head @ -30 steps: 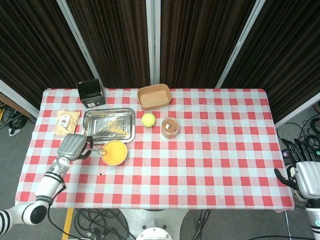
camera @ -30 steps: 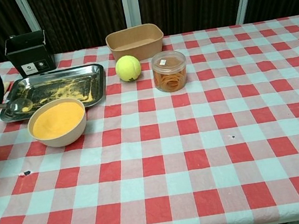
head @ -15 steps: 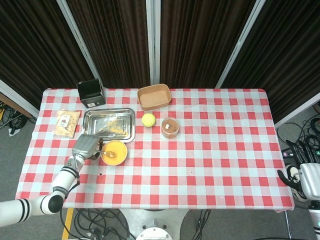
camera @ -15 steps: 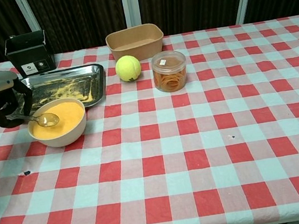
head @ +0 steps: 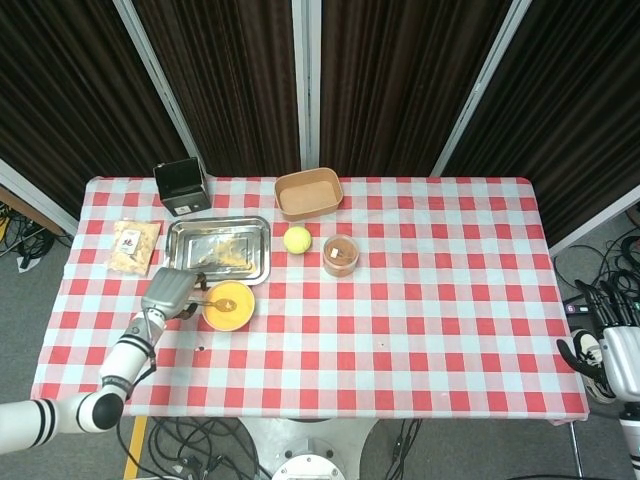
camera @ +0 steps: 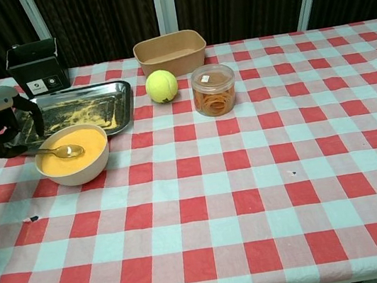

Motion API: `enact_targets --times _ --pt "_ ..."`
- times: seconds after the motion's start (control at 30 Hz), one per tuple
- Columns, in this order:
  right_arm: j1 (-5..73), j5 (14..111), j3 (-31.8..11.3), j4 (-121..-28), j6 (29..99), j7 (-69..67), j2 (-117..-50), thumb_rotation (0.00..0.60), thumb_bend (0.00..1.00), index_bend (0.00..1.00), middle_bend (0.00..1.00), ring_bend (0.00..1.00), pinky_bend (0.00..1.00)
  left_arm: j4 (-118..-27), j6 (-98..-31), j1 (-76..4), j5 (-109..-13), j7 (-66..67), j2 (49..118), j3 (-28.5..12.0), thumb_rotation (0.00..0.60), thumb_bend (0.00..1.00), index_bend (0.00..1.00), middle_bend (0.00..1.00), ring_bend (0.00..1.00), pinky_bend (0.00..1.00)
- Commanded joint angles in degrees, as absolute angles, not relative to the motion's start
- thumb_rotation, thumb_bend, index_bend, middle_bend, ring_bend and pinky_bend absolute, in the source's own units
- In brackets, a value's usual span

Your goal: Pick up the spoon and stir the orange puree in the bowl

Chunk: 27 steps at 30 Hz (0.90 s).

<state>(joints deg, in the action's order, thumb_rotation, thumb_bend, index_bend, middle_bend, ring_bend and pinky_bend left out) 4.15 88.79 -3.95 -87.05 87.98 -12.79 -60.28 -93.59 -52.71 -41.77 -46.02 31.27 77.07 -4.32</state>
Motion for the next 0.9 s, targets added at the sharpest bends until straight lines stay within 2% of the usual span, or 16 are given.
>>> enact_targets --times 0.03,0.53,0.9 --pt "4.18 88.73 -4.03 -87.13 87.96 -12.74 -60.18 0.600 0.24 0.00 0.13 0.00 0.08 -93.80 -53.05 -41.66 -46.22 31.38 76.95 -3.83 0.600 0.39 0.47 0.93 0.88 0.96" --pt "4.17 88.83 -3.90 -87.33 87.76 -12.72 -60.23 0.600 0.24 0.00 0.13 0.00 0.08 -90.96 -53.44 -41.78 -45.27 30.14 78.91 -3.31 0.600 0.37 0.56 0.94 0.88 0.96" --pt "3.92 88.61 -3.86 -87.45 87.82 -12.67 -60.22 0.600 0.24 0.00 0.13 0.00 0.08 -89.99 -52.62 -41.97 -45.31 29.05 79.51 -3.15 0.600 0.35 0.57 0.94 0.89 0.96"
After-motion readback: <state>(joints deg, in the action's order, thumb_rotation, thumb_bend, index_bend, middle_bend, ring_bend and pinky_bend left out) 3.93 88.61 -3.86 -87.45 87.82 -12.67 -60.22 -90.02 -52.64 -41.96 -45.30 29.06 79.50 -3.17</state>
